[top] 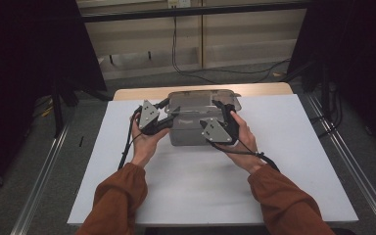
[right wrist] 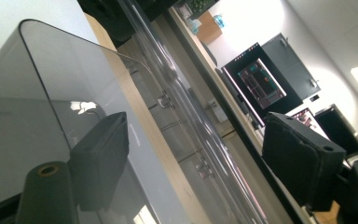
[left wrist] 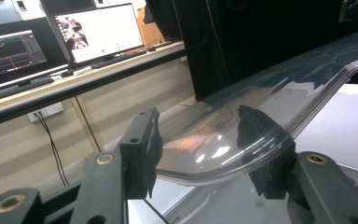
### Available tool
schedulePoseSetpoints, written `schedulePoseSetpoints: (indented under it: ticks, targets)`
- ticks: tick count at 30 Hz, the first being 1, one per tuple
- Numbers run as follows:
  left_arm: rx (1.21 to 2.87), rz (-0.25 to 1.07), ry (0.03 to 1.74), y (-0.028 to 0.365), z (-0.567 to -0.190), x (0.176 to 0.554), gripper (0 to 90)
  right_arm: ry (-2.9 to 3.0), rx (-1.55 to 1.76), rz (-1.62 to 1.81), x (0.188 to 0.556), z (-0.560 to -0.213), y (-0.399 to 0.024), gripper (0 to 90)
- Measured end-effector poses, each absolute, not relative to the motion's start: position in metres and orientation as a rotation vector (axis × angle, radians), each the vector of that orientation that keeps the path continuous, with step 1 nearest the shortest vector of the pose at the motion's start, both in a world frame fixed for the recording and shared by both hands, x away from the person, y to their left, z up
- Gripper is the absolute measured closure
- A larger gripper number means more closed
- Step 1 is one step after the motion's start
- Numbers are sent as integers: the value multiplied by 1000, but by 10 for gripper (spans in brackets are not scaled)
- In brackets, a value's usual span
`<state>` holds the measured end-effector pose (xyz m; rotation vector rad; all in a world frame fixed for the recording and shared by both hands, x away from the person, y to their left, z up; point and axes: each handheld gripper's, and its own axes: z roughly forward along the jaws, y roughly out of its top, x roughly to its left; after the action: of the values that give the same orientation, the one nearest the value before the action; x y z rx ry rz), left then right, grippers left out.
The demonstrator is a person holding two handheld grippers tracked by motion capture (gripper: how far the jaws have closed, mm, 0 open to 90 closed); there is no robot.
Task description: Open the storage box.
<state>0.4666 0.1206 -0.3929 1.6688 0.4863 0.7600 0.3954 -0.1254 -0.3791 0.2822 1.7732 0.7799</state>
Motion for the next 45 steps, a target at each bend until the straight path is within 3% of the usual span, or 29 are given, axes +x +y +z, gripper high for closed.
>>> schedulePoseSetpoints:
  ticks: [7,13,20,33,45]
  targets:
    - [1671,759,488,120,-393,466,490,1805,411,837,402,-374,-143,122]
    - [1667,756,493,120,-392,467,491,1806,576,952,403,-372,-160,120]
    - [1675,753,502,120,-388,467,494,1814,665,1075,407,-372,-177,17]
    - [1655,724,531,119,-382,472,494,1779,741,1214,424,-377,-194,159]
    - [1644,725,531,119,-378,476,496,1767,808,1289,437,-382,-211,224]
